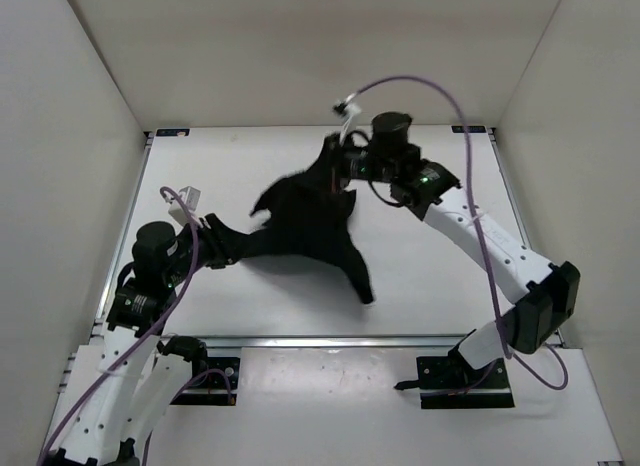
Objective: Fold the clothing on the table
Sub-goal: Flatten the skirt out
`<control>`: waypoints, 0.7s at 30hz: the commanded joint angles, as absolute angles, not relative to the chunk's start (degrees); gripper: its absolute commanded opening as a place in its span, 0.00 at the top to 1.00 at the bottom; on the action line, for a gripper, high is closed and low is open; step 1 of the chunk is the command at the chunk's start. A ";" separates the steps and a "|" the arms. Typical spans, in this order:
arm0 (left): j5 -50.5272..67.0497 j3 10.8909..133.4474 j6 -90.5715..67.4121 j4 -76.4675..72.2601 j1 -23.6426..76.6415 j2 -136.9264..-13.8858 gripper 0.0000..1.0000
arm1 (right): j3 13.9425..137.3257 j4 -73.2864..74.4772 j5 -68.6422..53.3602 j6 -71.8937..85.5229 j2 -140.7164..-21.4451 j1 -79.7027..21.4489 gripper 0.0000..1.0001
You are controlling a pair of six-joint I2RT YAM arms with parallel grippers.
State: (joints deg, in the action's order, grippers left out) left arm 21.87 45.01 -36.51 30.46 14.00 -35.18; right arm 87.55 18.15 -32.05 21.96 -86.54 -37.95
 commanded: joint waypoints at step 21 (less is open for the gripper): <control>19.34 34.56 -42.78 31.39 24.93 -42.10 0.47 | 26.46 14.76 -29.28 43.16 -49.92 -12.56 1.00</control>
